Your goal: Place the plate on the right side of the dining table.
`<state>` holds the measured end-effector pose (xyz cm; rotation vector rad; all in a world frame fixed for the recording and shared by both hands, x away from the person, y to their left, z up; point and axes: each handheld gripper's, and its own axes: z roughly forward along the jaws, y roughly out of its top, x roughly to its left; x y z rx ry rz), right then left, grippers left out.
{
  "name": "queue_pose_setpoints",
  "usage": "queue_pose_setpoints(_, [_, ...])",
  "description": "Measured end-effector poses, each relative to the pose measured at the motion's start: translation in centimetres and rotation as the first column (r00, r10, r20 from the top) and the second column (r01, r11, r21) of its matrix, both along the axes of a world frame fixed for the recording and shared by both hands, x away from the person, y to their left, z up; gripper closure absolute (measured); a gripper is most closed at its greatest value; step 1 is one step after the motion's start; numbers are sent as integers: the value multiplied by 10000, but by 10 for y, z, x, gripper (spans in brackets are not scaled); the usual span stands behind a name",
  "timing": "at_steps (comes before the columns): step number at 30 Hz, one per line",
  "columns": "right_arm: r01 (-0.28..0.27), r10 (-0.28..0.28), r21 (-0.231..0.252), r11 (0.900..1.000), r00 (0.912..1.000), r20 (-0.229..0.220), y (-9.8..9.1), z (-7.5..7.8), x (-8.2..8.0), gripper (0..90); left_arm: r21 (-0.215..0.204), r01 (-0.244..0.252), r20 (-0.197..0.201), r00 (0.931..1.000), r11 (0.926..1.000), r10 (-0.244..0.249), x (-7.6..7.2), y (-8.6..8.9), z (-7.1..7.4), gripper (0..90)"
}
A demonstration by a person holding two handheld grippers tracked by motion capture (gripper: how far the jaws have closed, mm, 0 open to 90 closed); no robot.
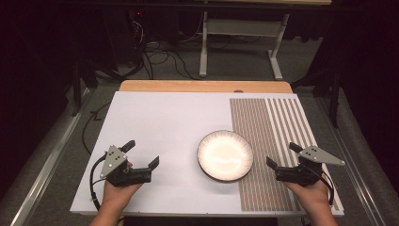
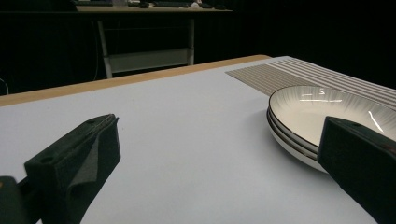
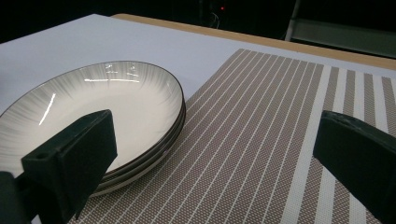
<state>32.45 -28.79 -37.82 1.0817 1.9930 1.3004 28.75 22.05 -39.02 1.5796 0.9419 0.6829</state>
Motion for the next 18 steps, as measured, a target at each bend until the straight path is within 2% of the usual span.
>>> queue_pose_setpoints(4, [46, -46, 37, 10000, 10000, 13, 1, 2, 3, 7, 18, 91, -70, 9999, 10000, -90, 0, 0, -2, 2])
queue_pose_setpoints(7, [34, -34, 40, 10000, 10000, -42, 5, 2, 4, 58, -103, 169, -125, 9998, 9998, -171, -1, 0, -2, 2])
queue_pose_setpoints(9, [87, -87, -47, 10000, 10000, -46, 8, 2, 3, 157, -55, 201, -98, 9997, 9998, -202, -2, -1, -1, 2])
queue_pose_setpoints(10, [178, -178, -126, 9998, 9998, -48, 9, 1, 3, 171, -5, 197, -51, 9998, 9998, -197, -3, -1, 0, 2])
queue_pose_setpoints(11, [120, -120, -173, 9998, 9999, -40, 11, 1, 4, 189, 56, 203, -12, 9998, 9998, -203, -4, -1, 0, 2])
queue_pose_setpoints(14, [-169, 167, -296, 9994, 9998, -73, 16, 3, 4, 328, 215, 165, 51, 9998, 9996, -166, -4, -1, 2, 2])
queue_pose_setpoints(16, [-290, 288, -262, 9992, 9995, -86, 19, 6, 5, 379, 151, 113, 31, 9999, 9998, -113, -4, -1, 2, 2])
queue_pose_setpoints(18, [-295, 295, -43, 9996, 9996, -36, 22, 10, 5, 527, 123, 81, -36, 10000, 9999, -81, -3, -2, 1, 2])
